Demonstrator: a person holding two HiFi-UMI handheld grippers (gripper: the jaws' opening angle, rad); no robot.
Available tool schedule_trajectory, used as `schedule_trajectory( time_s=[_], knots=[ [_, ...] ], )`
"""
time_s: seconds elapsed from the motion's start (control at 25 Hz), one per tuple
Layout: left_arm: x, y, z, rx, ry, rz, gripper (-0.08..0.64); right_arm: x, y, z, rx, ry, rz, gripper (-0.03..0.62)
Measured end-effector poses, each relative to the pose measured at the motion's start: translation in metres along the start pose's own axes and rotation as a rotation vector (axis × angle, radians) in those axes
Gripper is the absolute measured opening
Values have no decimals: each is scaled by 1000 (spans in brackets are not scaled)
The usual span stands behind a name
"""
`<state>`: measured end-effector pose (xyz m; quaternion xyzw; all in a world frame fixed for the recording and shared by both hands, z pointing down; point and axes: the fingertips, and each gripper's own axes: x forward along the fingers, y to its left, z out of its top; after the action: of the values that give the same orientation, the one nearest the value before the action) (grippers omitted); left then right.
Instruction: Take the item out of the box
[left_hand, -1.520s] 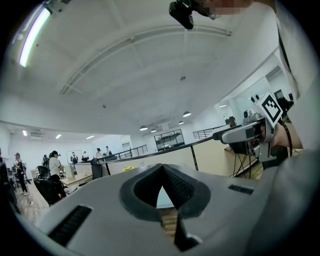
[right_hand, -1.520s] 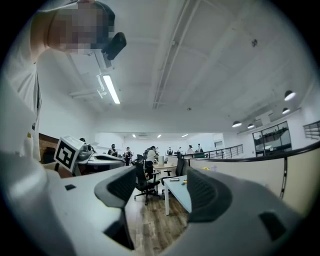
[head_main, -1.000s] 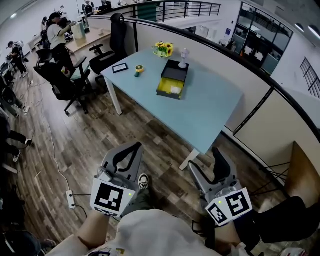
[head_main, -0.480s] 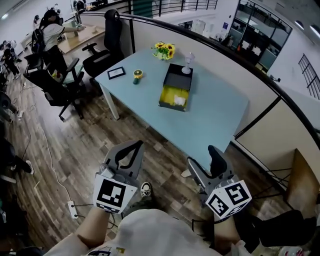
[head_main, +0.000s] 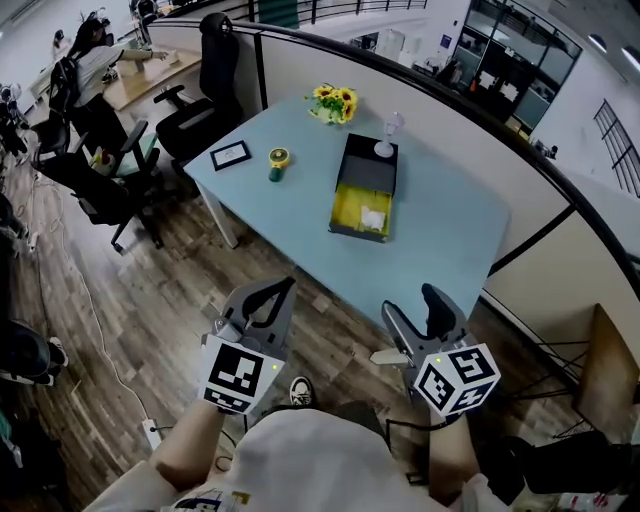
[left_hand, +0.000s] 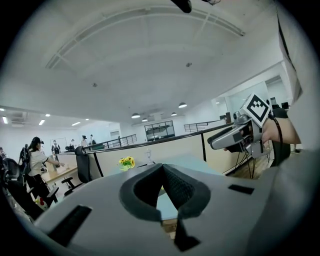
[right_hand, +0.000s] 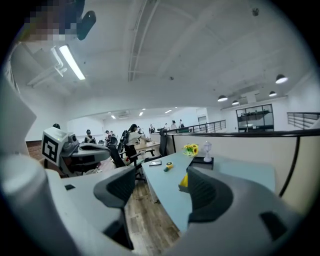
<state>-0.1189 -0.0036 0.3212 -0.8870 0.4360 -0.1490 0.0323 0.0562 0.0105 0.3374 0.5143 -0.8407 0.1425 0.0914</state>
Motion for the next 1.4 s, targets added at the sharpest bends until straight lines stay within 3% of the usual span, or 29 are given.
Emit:
schedule_trajectory(
  time_s=[0.4, 0.68, 1.04, 1.4],
  knots=[
    [68, 30, -20, -22, 37, -51, 3, 63, -43, -33, 71, 103, -40, 322],
    [134, 46, -25, -21, 80, -61, 3, 111, -93, -36, 107, 140, -39, 322],
    [236, 66, -53, -49, 199, -63, 2, 194, -172, -46, 134, 237, -7, 322],
    [313, 73, -94, -60, 334, -59, 3, 263, -221, -73, 155, 321, 65, 321]
  ],
)
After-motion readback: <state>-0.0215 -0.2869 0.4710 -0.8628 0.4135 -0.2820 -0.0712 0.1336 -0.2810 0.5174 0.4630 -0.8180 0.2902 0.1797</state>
